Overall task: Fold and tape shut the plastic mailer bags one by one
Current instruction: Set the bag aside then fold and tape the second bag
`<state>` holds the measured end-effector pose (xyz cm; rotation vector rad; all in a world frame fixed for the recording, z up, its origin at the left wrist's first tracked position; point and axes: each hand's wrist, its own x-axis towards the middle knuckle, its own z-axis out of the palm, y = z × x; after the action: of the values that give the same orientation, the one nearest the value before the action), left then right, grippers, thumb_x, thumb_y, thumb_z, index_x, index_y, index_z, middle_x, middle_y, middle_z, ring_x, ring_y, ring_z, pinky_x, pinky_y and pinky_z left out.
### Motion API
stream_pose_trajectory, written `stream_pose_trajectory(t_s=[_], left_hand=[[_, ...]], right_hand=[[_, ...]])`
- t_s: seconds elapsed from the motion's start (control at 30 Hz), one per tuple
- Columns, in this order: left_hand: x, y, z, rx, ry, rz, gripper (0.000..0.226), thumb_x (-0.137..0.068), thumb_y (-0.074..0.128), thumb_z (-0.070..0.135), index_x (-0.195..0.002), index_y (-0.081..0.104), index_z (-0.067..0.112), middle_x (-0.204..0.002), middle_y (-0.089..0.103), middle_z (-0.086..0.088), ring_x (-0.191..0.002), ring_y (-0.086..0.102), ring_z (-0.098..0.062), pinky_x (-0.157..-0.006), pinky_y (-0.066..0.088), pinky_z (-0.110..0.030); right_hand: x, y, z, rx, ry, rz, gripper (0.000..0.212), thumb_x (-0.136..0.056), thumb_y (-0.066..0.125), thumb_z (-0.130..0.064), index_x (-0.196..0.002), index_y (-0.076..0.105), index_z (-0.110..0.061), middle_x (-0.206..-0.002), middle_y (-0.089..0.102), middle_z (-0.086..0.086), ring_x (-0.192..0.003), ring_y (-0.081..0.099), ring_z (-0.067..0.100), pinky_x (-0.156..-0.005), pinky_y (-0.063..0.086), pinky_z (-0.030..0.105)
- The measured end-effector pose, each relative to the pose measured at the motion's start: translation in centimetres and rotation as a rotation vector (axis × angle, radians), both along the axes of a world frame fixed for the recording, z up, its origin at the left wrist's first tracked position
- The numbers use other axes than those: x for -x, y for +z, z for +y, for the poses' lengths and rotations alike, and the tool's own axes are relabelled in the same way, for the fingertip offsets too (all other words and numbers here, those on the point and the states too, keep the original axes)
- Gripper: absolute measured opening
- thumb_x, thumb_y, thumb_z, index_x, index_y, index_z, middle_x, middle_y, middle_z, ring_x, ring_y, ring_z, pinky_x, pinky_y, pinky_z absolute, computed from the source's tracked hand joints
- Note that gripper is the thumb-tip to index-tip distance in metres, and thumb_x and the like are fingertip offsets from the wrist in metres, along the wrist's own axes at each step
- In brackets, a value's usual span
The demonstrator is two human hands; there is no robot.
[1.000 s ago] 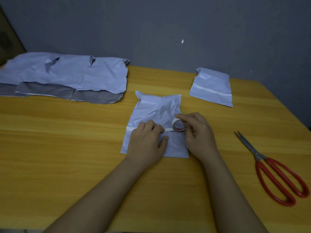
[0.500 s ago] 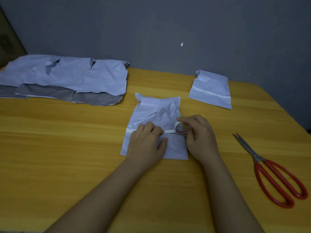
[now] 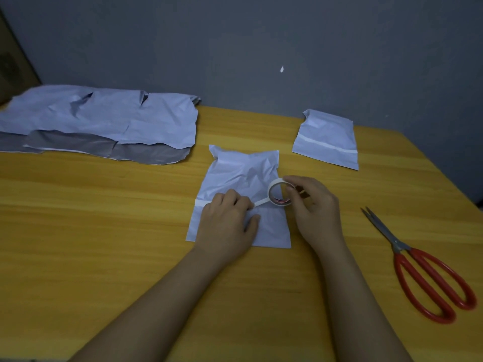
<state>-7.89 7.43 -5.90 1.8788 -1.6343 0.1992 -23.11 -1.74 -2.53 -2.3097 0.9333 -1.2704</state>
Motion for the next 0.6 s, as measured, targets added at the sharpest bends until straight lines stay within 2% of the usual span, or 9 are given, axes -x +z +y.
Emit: stream_pose_trajectory(t_s=[0.1,0.33,0.53,0.6], left_hand=[[-0.02,0.00,0.05,0.000,-0.003,0.006,0.037,-0.083,0.041,0.044,-0.088,0.064,0.015,-0.084,0.056,-0.003,-0.074,0.054,-0.023,-0.058,0.041,-0.031],[0.00,-0.04,0.04,0.004,-0.006,0.014,0.037,-0.083,0.041,0.044,-0.088,0.064,0.015,-0.085,0.056,-0.002,-0.074,0.054,-0.023,-0.057,0.044,-0.034],[-0.06,-0.06,0.11,0.008,-0.004,-0.006,0.035,-0.084,0.041,0.043,-0.087,0.063,0.016,-0.084,0.055,-0.002,-0.073,0.053,-0.023,-0.056,0.043,-0.033],[-0.01,0.03,0.11,0.012,0.004,-0.002,0.035,-0.086,0.040,0.042,-0.085,0.063,0.016,-0.083,0.055,-0.002,-0.073,0.052,-0.023,-0.056,0.042,-0.033]], right_hand=[[0.21,-0.29,-0.11,-0.020,0.005,0.022,0.019,-0.091,0.056,-0.007,-0.105,0.068,-0.013,-0.099,0.062,-0.009,-0.094,0.059,0.014,-0.079,0.050,0.029],[0.40,-0.61,-0.19,-0.027,0.023,0.071,0.018,-0.088,0.054,0.001,-0.098,0.064,-0.011,-0.092,0.058,-0.006,-0.088,0.056,0.016,-0.076,0.042,0.015],[0.47,-0.79,-0.25,-0.047,0.039,0.091,0.014,-0.088,0.051,-0.003,-0.094,0.061,-0.010,-0.090,0.059,0.001,-0.086,0.054,0.018,-0.073,0.040,0.015],[0.51,-0.77,-0.27,-0.055,0.039,0.099,0.015,-0.088,0.052,0.000,-0.092,0.060,-0.011,-0.089,0.059,0.002,-0.084,0.054,0.019,-0.070,0.041,0.020]])
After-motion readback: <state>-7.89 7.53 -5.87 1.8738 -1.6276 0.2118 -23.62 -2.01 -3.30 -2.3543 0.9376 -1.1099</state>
